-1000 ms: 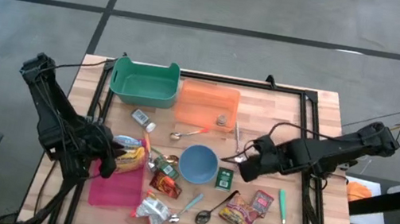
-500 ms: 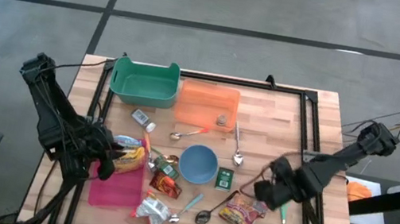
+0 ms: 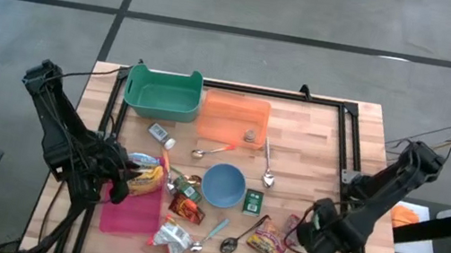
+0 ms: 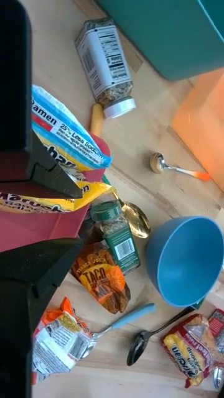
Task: Pick & Place Food Item
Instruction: Put the blue spoon into the green bin
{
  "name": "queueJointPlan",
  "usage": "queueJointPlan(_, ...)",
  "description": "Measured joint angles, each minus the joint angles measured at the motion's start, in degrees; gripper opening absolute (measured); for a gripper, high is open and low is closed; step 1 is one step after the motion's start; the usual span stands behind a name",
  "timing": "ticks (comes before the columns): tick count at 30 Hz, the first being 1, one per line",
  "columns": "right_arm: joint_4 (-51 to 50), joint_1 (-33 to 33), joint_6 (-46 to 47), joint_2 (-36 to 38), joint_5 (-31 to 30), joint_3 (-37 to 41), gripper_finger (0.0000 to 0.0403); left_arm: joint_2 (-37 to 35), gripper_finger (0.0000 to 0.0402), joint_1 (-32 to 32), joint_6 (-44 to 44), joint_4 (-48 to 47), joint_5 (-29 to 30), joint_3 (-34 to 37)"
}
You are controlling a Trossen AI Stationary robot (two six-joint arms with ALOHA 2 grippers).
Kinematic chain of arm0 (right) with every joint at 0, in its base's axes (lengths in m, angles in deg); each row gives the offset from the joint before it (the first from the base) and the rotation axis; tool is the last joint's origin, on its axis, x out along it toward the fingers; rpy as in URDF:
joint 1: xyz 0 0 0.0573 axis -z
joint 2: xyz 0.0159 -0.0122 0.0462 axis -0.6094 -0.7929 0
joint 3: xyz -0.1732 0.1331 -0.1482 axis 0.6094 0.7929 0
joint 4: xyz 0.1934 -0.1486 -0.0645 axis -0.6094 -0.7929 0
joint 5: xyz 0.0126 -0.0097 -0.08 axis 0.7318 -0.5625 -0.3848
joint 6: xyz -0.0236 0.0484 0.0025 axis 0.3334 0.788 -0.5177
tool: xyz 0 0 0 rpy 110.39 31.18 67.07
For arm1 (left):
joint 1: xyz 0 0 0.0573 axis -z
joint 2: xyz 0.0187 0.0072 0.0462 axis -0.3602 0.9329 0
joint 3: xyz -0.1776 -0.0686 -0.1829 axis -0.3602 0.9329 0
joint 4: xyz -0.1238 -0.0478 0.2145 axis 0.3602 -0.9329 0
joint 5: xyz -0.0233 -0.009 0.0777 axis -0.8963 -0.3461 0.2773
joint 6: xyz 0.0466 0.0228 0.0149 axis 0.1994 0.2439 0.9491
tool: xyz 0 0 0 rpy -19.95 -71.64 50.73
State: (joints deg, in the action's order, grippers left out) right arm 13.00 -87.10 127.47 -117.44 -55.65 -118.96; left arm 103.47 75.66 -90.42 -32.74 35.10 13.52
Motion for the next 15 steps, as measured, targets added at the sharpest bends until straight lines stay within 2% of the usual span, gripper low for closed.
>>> queueJointPlan(5,3.24,-0.82,-0.1,-2.9,4.22,1.31,0.028,0.0,0.0113,0.0,-0.24,1.04,0.06,0.0)
queueJointPlan(10,10.74,-2.94,1.44,-3.21,4.35,3.47,0.028,0.0,0.0113,0.0,-0.24,2.26,0.06,0.0)
queueJointPlan(15,11.84,-5.75,5.38,-3.21,4.36,4.72,0.028,0.0,0.0113,-0.02,-0.26,2.55,-0.09,0.02)
